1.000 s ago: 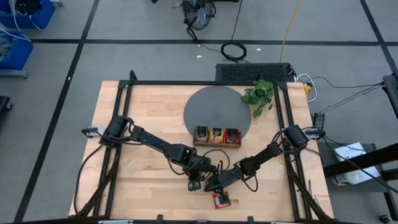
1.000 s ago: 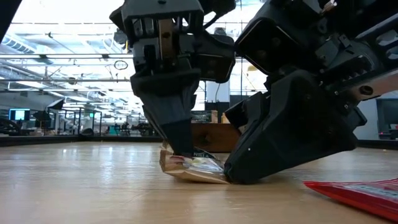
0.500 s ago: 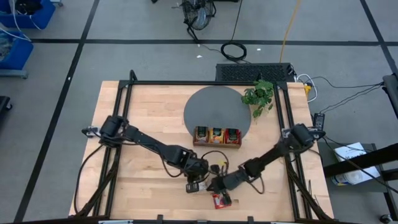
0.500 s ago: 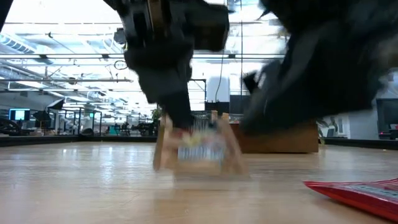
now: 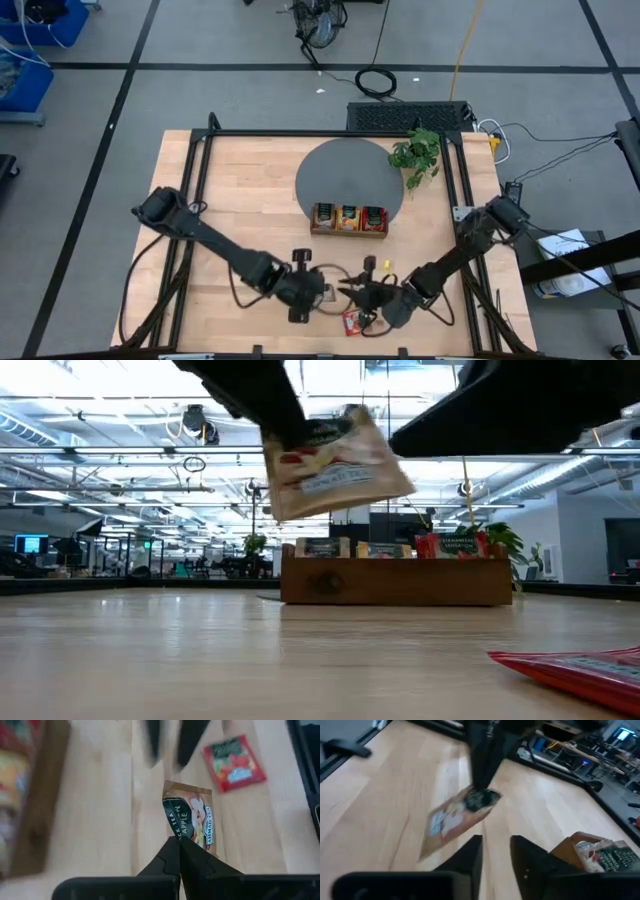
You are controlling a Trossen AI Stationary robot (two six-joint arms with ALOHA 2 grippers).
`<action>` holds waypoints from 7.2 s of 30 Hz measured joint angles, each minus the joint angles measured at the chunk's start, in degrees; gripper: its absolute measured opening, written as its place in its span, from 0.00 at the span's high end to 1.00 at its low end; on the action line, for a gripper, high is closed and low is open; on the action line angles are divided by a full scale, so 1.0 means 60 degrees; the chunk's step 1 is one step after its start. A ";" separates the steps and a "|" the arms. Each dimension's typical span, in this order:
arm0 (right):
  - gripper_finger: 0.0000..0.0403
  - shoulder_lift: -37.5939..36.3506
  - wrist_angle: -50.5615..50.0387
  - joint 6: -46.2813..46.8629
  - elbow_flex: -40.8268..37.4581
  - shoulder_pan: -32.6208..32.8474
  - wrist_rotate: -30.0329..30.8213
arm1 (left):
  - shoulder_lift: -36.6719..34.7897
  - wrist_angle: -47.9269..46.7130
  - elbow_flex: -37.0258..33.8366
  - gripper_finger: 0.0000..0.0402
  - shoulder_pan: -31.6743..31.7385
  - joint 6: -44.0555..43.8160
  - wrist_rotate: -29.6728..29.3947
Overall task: Pick & Place Tea
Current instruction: Put the brown tea bag into the left wooden organizer
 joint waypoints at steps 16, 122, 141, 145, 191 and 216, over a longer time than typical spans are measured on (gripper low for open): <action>0.50 -0.0499 0.1038 0.1658 0.0009 -0.1735 -0.4660 | 0.0290 0.0251 0.0184 0.99 -0.1194 0.0967 -0.2845; 0.61 -0.0863 0.2007 -0.0446 -0.2102 -0.1671 -0.1928 | -0.0437 0.0105 0.0173 0.99 0.0671 0.2797 -0.2391; 0.67 -0.1150 0.1654 -0.0876 -0.2178 -0.0628 -0.0440 | -0.1145 0.0548 -0.1138 0.99 0.4002 0.4187 0.1017; 0.70 -0.1441 0.1316 -0.0926 -0.2178 -0.0511 -0.0429 | -0.1145 0.1559 -0.1905 0.98 0.4482 0.4111 0.1342; 0.74 -0.1716 0.1234 -0.0608 -0.2174 -0.0442 -0.0535 | -0.1391 0.2763 -0.2051 0.90 0.3011 0.1161 -0.3644; 0.74 -0.1712 0.1275 -0.0543 -0.2175 -0.0442 -0.0535 | 0.0013 0.2226 -0.2236 0.99 0.2890 0.0158 -0.4519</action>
